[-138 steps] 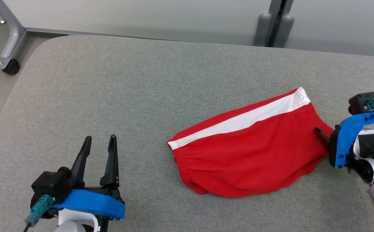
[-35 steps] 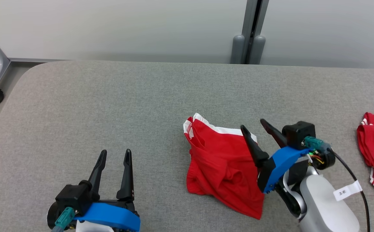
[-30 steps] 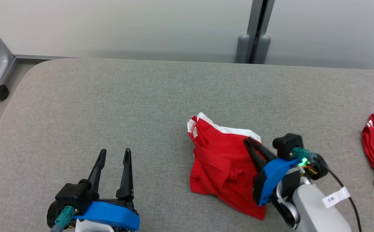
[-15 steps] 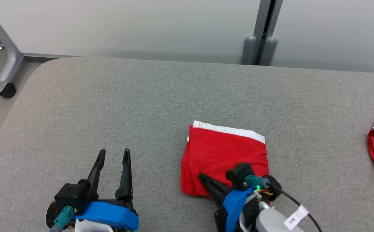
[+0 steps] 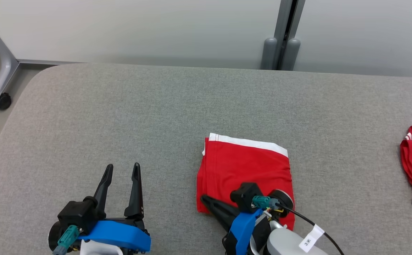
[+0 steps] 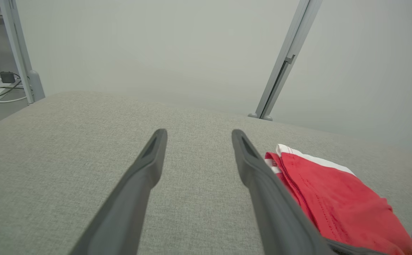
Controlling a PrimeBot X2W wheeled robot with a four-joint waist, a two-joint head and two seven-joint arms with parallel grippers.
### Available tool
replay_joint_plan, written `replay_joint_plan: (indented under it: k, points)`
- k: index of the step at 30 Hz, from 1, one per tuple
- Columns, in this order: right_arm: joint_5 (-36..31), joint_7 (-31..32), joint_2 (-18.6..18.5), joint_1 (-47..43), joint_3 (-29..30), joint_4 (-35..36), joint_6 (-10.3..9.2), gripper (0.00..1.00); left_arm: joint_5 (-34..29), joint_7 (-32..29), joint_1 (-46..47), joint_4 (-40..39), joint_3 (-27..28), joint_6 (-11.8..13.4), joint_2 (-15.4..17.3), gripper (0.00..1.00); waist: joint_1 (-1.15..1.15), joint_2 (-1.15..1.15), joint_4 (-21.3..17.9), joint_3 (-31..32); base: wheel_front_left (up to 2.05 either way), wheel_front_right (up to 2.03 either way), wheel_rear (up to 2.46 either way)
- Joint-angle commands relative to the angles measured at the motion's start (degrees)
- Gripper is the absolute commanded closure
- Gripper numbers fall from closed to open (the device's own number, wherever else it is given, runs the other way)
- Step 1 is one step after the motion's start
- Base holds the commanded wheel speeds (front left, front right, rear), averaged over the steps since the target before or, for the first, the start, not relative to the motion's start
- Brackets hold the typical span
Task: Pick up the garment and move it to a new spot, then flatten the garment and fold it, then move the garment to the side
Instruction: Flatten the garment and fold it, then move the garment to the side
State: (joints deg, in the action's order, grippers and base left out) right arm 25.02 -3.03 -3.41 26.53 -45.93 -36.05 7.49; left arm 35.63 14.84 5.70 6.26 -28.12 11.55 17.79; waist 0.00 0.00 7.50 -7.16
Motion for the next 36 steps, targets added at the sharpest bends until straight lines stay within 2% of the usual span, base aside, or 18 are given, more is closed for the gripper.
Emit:
replay_joint_plan:
  k: [1, 2, 3, 4, 5, 6, 7, 9, 14, 18, 21, 26, 36]
  points:
    - [-0.08, -1.58, 0.16, 1.2, -0.06, 0.08, 0.01, 0.95, -0.43, 0.35, 0.18, 0.17, 0.53, -0.18, 0.08, 0.0, 0.0, 0.0, -0.35, 0.32, 0.0, 0.0, 0.0]
    - [-0.19, -2.58, 0.17, 1.39, 0.19, 0.23, 0.01, 0.85, -0.63, 0.34, 0.12, 0.18, 0.64, -0.2, 0.19, 0.0, 0.0, 0.0, -0.53, 0.52, 0.0, 0.0, 0.0]
    - [-0.34, -3.57, 0.17, 1.51, 0.73, 0.47, 0.01, 0.7, -0.81, 0.35, 0.08, 0.18, 0.73, -0.16, 0.35, 0.0, 0.0, 0.0, -0.73, 0.78, 0.0, 0.0, 0.0]
    - [-0.49, -4.51, 0.15, 1.52, 1.42, 0.73, 0.01, 0.47, -1.03, 0.36, 0.01, 0.22, 0.81, -0.1, 0.44, 0.0, 0.0, 0.0, -0.9, 1.07, 0.0, 0.0, 0.0]
    - [-0.73, -5.47, 0.11, 1.42, 2.35, 0.99, 0.01, 0.03, -1.37, 0.37, -0.07, 0.28, 0.81, -0.07, 0.56, 0.0, 0.0, 0.0, -1.1, 1.38, 0.0, 0.0, 0.0]
    - [-0.95, -6.5, 0.09, 1.1, 3.67, 1.25, 0.01, 0.0, -1.71, 0.34, -0.17, 0.33, 0.83, 0.02, 0.63, 0.0, 0.0, 0.0, -1.31, 1.73, 0.0, 0.0, 0.0]
    - [-0.95, -6.5, 0.09, 1.1, 3.67, 1.25, 0.01, 0.0, -1.71, 0.34, -0.17, 0.33, 0.83, 0.02, 0.63, 0.0, 0.0, 0.0, -1.31, 1.73, 0.0, 0.0, 0.0]
    - [-1.94, -8.24, 0.04, 0.0, 7.23, 1.72, 0.01, 0.0, -2.52, 0.35, -0.49, 0.53, 0.81, 0.21, 0.8, 0.0, 0.0, 0.0, -1.74, 2.43, 0.0, 0.0, 0.0]
    - [-7.83, -10.92, 0.25, -4.16, 19.11, 4.13, 0.01, 0.0, -4.39, 0.38, -1.7, 1.5, 0.71, 0.56, 1.06, 0.0, 0.0, 0.0, -3.01, 4.12, 0.0, 0.0, 0.0]
    - [-12.56, -11.75, 0.48, -9.63, 28.72, 8.52, 0.01, 0.0, -5.02, 0.39, -2.91, 1.94, 1.17, 0.14, 0.98, 0.0, 0.0, 0.0, -3.65, 5.33, 0.0, 0.0, 0.0]
    - [-13.48, -11.85, 0.55, -14.11, 33.51, 12.97, 0.01, 0.0, -5.06, 0.39, -4.3, 2.35, 1.99, -0.39, 0.75, 0.0, 0.0, 0.0, -3.96, 6.15, 0.0, 0.0, 0.0]
    - [-13.43, -12.05, 0.54, -20.12, 37.01, 17.67, 0.01, 0.0, -5.28, 0.39, -6.55, 2.79, 3.3, -1.31, -0.04, 0.0, 0.0, 0.0, -4.32, 7.32, 0.0, 0.0, 0.0]
    - [-13.77, -12.15, 0.53, -23.93, 40.21, 19.07, 0.01, 0.0, -6.23, 0.4, -9.11, 4.07, 6.57, -2.96, -1.61, 0.0, 0.0, 0.0, -4.78, 7.73, 0.0, 0.0, 0.0]
